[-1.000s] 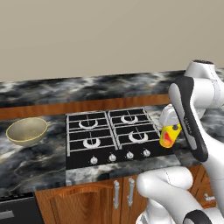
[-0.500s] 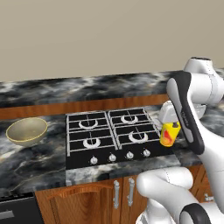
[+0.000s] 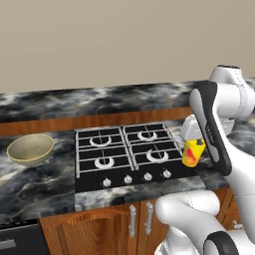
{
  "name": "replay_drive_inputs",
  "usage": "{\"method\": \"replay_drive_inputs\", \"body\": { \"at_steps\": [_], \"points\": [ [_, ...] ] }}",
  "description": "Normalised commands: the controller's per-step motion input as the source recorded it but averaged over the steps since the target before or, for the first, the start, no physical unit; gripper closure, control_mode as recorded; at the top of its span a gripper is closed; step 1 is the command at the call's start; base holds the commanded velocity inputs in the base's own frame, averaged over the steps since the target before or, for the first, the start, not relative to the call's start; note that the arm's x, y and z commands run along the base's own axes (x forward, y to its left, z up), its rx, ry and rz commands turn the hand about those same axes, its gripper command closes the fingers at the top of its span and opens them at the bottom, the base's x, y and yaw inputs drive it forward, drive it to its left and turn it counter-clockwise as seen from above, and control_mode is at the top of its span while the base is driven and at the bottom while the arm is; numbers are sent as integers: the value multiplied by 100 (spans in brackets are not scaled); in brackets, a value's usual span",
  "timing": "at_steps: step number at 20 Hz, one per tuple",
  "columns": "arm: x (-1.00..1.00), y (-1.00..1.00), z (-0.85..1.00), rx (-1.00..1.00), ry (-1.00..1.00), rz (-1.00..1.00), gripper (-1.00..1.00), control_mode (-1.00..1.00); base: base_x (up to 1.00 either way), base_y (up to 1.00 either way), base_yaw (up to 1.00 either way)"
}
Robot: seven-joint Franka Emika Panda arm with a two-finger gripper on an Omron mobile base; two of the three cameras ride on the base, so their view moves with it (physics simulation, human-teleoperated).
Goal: Pick the cup and bowl from the counter and place them on the counter next to the sink.
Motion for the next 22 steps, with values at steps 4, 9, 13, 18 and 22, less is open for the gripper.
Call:
{"method": "replay_drive_inputs", "body": {
  "at_steps": [4,9,13,18,22],
  "points": [
    [0,0,0,0,0,0,100,100,-97,2,0],
    [0,0,0,0,0,0,100,100,-18,2,1],
    [0,0,0,0,0,0,100,100,12,5,45],
    [0,0,0,0,0,0,100,100,0,-1,68],
    [0,0,0,0,0,0,100,100,-2,-2,73]
  ]
}}
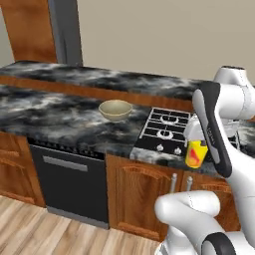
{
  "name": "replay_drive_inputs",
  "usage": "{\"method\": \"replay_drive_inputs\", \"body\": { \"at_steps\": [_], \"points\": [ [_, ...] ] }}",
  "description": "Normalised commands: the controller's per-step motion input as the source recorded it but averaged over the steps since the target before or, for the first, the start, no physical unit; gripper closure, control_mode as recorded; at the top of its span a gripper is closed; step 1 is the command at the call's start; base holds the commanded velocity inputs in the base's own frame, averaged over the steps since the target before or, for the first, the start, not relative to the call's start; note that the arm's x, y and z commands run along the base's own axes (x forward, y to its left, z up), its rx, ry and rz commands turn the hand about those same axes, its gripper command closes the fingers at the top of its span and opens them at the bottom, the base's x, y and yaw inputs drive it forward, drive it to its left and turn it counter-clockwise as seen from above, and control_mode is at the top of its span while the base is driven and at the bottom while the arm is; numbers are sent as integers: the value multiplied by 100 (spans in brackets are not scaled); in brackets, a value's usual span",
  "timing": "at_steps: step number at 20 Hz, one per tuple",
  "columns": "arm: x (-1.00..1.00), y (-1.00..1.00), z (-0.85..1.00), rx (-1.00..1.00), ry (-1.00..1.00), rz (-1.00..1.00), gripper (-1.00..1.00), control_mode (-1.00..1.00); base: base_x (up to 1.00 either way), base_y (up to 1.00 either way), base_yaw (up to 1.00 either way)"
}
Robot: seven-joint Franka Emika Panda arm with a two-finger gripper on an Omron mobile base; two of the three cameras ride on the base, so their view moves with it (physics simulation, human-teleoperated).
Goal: Pick the cup and bowl from the counter and place them on the counter next to the sink.
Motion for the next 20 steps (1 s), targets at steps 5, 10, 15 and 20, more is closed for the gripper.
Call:
{"method": "replay_drive_inputs", "body": {
  "at_steps": [5,10,15,20],
  "points": [
    [0,0,0,0,0,0,100,100,-15,9,81],
    [0,0,0,0,0,0,100,100,-27,18,82],
    [0,0,0,0,0,0,100,100,-16,7,81],
    [0,0,0,0,0,0,100,100,-21,4,81]
  ]
}}
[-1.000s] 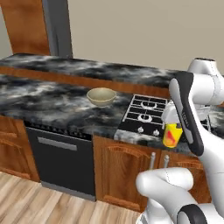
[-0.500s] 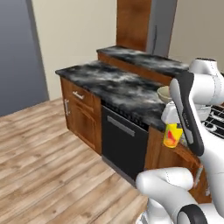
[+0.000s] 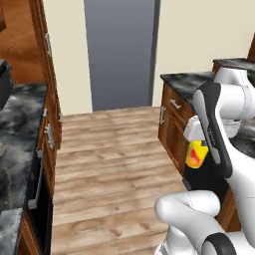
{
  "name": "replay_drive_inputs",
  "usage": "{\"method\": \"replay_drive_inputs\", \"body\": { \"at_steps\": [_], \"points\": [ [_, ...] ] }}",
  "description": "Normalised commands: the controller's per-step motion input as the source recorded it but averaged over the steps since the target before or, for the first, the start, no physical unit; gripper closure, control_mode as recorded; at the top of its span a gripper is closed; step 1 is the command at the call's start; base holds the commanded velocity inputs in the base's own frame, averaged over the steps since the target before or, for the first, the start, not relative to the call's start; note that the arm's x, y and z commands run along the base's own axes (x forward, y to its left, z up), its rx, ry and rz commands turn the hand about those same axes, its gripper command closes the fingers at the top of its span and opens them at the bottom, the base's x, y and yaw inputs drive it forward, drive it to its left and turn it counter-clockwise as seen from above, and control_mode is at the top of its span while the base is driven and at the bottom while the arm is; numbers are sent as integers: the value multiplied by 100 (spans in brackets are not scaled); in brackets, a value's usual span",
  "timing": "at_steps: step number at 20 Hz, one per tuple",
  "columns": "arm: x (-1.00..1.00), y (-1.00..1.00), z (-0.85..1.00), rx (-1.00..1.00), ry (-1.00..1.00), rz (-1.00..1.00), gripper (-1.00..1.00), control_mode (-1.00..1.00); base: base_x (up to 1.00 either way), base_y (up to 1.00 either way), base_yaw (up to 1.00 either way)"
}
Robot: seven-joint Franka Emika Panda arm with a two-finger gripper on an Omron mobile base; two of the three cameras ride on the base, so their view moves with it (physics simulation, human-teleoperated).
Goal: Pick the cup and bowl from the counter and place them on the counter next to the sink.
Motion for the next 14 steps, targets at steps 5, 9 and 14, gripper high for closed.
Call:
{"method": "replay_drive_inputs", "body": {
  "at_steps": [5,9,14],
  "points": [
    [0,0,0,0,0,0,100,100,-14,0,81],
    [0,0,0,0,0,0,100,100,-14,0,82],
    [0,0,0,0,0,0,100,100,-11,0,82]
  ]
}}
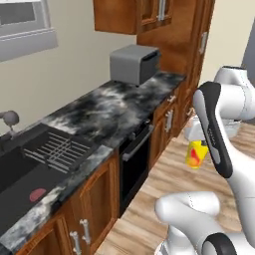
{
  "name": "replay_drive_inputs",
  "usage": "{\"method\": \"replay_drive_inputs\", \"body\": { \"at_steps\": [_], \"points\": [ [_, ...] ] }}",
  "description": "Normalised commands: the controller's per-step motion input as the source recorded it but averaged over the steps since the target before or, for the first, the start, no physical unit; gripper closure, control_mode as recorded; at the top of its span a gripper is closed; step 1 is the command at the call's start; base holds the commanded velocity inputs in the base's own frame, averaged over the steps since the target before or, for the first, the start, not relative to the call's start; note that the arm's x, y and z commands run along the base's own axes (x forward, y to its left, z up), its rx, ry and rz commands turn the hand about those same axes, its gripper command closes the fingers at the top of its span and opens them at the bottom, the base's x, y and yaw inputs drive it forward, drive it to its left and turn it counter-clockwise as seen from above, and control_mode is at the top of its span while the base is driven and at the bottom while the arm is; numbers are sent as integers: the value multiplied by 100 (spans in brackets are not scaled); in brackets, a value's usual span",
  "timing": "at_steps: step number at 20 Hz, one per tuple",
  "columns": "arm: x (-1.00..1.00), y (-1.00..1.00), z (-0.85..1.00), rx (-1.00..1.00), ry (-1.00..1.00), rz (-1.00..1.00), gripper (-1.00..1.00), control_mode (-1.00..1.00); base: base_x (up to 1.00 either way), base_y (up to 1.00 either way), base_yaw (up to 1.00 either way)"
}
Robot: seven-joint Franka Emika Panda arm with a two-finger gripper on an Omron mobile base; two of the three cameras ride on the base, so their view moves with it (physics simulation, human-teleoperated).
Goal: Pick the cup and bowl from the counter and place them on the counter next to the sink.
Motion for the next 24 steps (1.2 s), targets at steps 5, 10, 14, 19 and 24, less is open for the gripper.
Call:
{"method": "replay_drive_inputs", "body": {
  "at_steps": [5,10,14,19,24],
  "points": [
    [0,0,0,0,0,0,100,100,-7,0,82],
    [0,0,0,0,0,0,100,100,2,10,76],
    [0,0,0,0,0,0,100,100,6,67,17],
    [0,0,0,0,0,0,100,100,18,84,4],
    [0,0,0,0,0,0,100,100,47,50,11]
  ]
}}
